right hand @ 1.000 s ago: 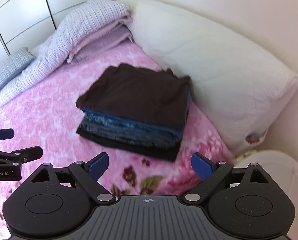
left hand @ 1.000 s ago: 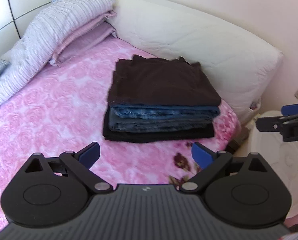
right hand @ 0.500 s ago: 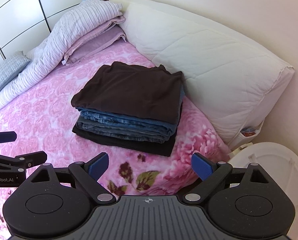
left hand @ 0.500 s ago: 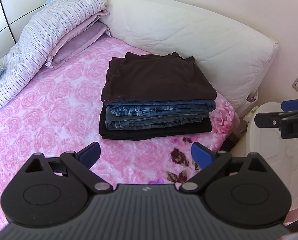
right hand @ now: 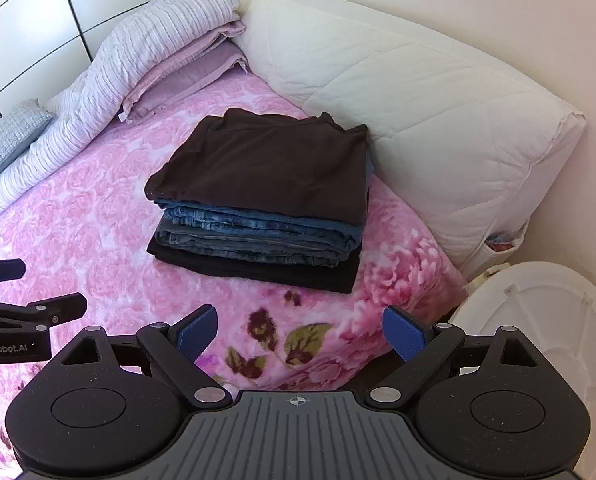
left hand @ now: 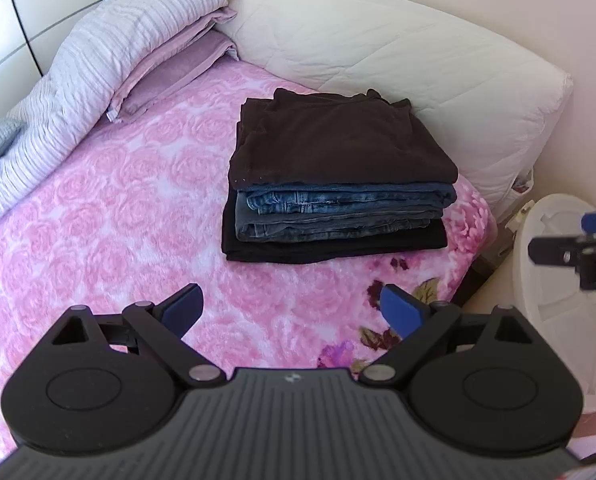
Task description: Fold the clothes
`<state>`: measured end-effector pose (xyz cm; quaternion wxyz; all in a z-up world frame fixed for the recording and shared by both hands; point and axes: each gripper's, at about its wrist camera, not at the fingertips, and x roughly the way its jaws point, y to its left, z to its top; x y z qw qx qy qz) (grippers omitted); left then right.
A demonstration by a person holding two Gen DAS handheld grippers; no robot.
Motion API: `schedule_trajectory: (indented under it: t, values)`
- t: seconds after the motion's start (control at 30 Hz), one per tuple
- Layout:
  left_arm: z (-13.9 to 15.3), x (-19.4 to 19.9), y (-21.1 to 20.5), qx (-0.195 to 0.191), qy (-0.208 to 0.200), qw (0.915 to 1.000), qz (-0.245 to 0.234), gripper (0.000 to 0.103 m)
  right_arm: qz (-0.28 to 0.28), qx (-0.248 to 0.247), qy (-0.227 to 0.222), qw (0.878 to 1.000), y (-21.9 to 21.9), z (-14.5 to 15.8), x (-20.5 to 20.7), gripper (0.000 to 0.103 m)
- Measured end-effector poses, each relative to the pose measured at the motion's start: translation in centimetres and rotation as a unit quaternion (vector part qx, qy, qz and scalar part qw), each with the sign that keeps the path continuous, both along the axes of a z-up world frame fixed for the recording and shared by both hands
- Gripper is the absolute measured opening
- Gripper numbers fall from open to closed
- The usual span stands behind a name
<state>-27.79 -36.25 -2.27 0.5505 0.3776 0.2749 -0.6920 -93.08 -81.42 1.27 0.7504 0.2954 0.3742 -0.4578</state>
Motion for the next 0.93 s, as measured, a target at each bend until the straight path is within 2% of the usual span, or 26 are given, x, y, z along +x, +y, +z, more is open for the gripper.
schedule_trajectory:
  t: [0.2,0.8,0.93]
  values:
    - [0.3,0.1,-0.1,-0.006,-0.003,1.0,-0.004,0.093,-0.003,-0.006,-0.005,1.0,0.8,0.4,0.3,0.093]
    - [-0.2,0.7,0.6,-0.013,0.006,0.9998,-0.016,0.093,-0.006,-0.014,0.018,1.0,2.2,0.7,1.5,0.093]
    - [0.4,1.0,0.6,-0.034,0.002,0.9994,-0.007,0.093,0.0,-0.019,0.013,1.0,1.8,1.0,2.0,0.093]
